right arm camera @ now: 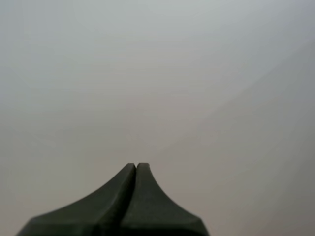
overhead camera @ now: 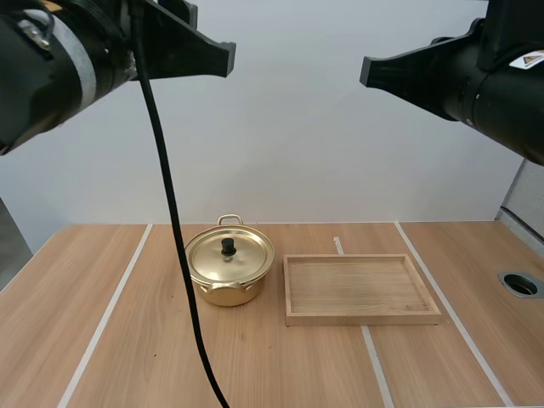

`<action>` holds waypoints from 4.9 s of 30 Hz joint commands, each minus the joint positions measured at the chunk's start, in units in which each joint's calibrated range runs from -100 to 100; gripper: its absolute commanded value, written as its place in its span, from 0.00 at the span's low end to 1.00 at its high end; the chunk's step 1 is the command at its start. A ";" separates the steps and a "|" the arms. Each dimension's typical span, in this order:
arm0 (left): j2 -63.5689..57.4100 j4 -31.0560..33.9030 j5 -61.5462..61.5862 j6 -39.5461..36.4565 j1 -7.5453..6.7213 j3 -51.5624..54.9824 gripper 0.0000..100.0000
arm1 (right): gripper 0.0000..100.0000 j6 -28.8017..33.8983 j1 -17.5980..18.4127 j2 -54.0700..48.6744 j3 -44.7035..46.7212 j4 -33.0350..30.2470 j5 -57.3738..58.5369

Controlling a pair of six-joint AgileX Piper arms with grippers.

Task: Open the pot, put the pineapple inside, and close it

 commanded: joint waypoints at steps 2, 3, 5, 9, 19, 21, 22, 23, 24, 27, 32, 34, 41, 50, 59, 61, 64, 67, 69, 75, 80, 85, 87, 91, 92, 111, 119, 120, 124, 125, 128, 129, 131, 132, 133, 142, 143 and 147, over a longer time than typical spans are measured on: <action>-4.89 -0.20 -0.84 -1.11 -0.09 -0.26 0.14 | 0.00 -0.65 -0.23 -0.17 -0.12 2.18 -0.68; -5.79 -0.12 -0.84 -1.11 -0.09 -0.26 0.10 | 0.00 -0.65 -0.23 -0.17 -0.12 2.18 -0.47; -8.02 0.04 -0.84 -1.21 -0.09 -0.26 0.03 | 0.00 -0.65 -0.23 -0.17 -0.12 2.06 0.16; -12.40 5.86 -0.22 -8.08 -0.09 -0.10 0.00 | 0.00 -0.65 -0.23 -0.17 -0.12 4.75 5.20; -15.06 28.01 8.88 -26.52 -0.09 1.78 0.00 | 0.00 -0.65 -0.23 -0.17 -0.12 7.92 13.87; -15.06 30.44 10.69 -27.07 -0.09 2.28 0.00 | 0.00 -0.65 -0.23 -0.17 -0.12 7.94 15.68; -15.06 31.65 11.44 -26.91 -0.09 2.28 0.00 | 0.00 -0.65 -0.23 -0.17 -0.12 8.06 15.67; -15.06 33.11 11.44 -26.63 -0.09 2.28 0.00 | 0.00 -0.65 -0.23 -0.17 -0.12 8.04 15.51; -15.06 34.10 10.81 -26.50 -0.09 2.28 0.00 | 0.00 -0.65 -0.23 -0.17 -0.12 8.04 15.51; -15.06 34.56 10.67 -26.50 -0.09 2.28 0.00 | 0.00 -0.65 -0.23 -0.17 -0.12 8.04 15.51; -15.06 34.56 10.67 -26.50 -0.09 2.28 0.00 | 0.00 -0.65 -0.23 -0.17 -0.12 8.04 15.51; -15.06 34.56 10.67 -26.50 -0.09 2.28 0.00 | 0.00 -0.65 -0.23 -0.17 -0.12 8.04 15.51; -14.83 34.57 9.74 -26.50 -0.09 3.92 0.00 | 0.00 -0.65 -0.23 -0.03 0.16 8.04 15.34; -20.31 34.21 -8.44 -26.50 -0.09 24.80 0.00 | 0.00 -0.65 -0.23 -6.73 12.32 0.88 14.93; -30.90 29.36 -8.44 -26.50 -0.09 45.79 0.00 | 0.00 -0.65 -0.23 -18.55 31.29 -9.41 14.93; -33.25 29.36 -8.28 -26.50 -0.09 49.49 0.00 | 0.00 -0.80 -0.23 -21.45 35.00 -10.73 14.63; -34.16 29.36 -6.39 -26.50 -0.09 53.05 0.00 | 0.00 -0.81 -0.23 -24.86 39.90 -12.89 11.32; -34.16 29.46 -4.72 -26.50 -0.09 55.44 0.00 | 0.00 -0.81 -0.23 -26.68 43.32 -13.91 11.49; -34.16 29.46 -4.47 -26.50 -0.09 56.43 0.00 | 0.00 -1.06 -0.23 -27.09 44.67 -13.91 8.87; -34.16 30.48 -4.47 -26.50 -0.09 60.74 0.00 | 0.00 -0.96 -0.15 -27.09 45.83 -18.37 5.49; -34.16 32.73 -1.22 -26.50 -0.09 61.28 0.00 | 0.00 -1.05 -0.15 -27.09 50.97 -25.47 5.24; -34.16 32.73 -1.22 -26.50 -0.09 61.28 0.00 | 0.00 -2.57 -0.15 -27.09 56.99 -24.97 4.49; -34.16 32.73 -1.22 -26.50 -0.09 61.28 0.00 | 0.00 -2.69 -0.15 -27.09 56.99 -22.50 1.61; -34.16 32.73 -1.22 -26.50 -0.09 61.28 0.00 | 0.00 -5.20 -0.15 -27.09 56.99 -19.34 1.43; -34.16 32.73 -1.22 -26.50 -0.09 61.28 0.00 | 0.00 -5.38 -0.15 -27.09 56.99 -18.88 0.96; -34.16 32.73 -1.22 -26.50 -0.09 61.28 0.00 | 0.00 2.82 7.98 -28.04 56.99 -28.72 -9.18; -34.16 32.73 -1.22 -26.50 -0.09 61.28 0.00 | 0.00 24.44 10.21 -28.04 56.99 -36.83 -8.99; -34.16 32.73 -1.22 -26.50 -0.09 61.28 0.00 | 0.00 24.68 10.21 -28.04 56.99 -36.83 -8.99; -34.16 32.73 -1.22 -26.50 -0.09 61.28 0.00 | 0.00 28.94 10.21 -28.04 56.99 -36.64 -8.79; -34.16 32.73 -1.22 -26.50 -0.09 61.28 0.00 | 0.00 29.35 10.21 -28.04 56.99 -36.34 -8.66; -34.16 32.73 -1.22 -26.50 -0.09 61.28 0.00 | 0.00 30.59 10.21 -28.04 56.99 -36.16 -8.01; -34.16 32.73 -1.22 -26.50 -0.09 61.28 0.00 | 0.00 30.59 10.21 -28.04 56.99 -36.16 -8.01; -34.16 32.73 -1.22 -26.50 -0.09 61.28 0.00 | 0.00 30.59 10.21 -28.04 56.99 -36.16 -8.01; -34.16 32.73 -1.22 -26.50 -0.09 61.28 0.00 | 0.00 30.59 10.21 -28.04 56.99 -36.16 -8.01; -34.16 32.73 -1.22 -26.50 -0.09 61.28 0.00 | 0.00 30.59 10.21 -28.04 56.99 -36.16 -8.01; -34.16 32.73 -1.22 -26.50 -0.09 61.28 0.00 | 0.00 30.60 10.21 -28.04 56.99 -36.16 -8.37; -34.16 32.73 -1.22 -26.50 -0.09 61.28 0.00 | 0.00 30.60 10.21 -28.04 56.99 -36.16 -8.37; -34.16 32.73 -1.22 -26.50 -0.09 61.28 0.00 | 0.00 30.60 10.21 -28.04 56.99 -36.16 -8.37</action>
